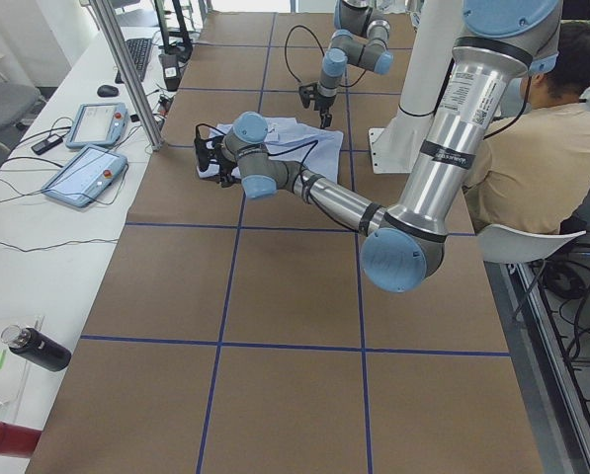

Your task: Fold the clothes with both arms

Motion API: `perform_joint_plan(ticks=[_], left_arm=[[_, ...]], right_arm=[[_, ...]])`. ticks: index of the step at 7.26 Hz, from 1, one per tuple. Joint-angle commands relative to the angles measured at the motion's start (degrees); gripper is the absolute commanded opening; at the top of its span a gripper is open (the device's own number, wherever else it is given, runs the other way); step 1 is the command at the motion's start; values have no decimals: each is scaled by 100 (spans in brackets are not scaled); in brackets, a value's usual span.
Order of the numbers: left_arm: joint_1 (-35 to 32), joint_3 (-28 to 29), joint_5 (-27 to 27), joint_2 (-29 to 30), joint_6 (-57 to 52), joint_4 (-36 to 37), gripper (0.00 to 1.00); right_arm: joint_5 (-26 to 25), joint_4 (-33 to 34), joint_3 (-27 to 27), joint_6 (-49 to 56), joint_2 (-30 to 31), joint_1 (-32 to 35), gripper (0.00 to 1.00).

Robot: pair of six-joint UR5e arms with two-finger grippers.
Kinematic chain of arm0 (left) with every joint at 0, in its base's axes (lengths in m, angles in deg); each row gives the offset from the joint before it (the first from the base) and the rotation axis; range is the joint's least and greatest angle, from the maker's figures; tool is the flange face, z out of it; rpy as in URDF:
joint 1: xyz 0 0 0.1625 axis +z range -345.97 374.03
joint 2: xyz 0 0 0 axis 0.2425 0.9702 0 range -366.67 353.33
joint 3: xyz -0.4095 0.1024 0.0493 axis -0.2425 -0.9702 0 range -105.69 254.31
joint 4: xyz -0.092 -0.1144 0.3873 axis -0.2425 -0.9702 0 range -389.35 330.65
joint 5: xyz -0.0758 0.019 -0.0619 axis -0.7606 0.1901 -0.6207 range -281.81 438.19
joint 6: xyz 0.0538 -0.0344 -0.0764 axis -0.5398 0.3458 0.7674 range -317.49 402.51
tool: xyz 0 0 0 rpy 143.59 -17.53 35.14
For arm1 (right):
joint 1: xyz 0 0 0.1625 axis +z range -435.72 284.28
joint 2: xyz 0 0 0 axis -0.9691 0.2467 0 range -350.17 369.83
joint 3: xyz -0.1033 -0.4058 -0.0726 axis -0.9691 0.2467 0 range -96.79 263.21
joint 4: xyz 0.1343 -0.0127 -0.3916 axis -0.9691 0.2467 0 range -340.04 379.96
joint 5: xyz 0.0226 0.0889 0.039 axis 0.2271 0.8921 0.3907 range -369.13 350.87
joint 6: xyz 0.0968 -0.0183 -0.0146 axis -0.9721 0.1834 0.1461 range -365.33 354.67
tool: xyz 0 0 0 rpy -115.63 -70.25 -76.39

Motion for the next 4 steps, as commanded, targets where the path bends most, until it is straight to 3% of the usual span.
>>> perform_joint_plan(ticks=[1,2,4], left_arm=[[-14,-122,-3,-182,-3,14,82],[-14,-157,-3,-201,-3,14,82],[-22,-149,-3,-201,-3,14,82]], right_arm=[[-5,-855,1066,69,-401,192,100],[-5,-885,1392,165,-594,262,100],[126,-885,1404,560,-570,560,100]])
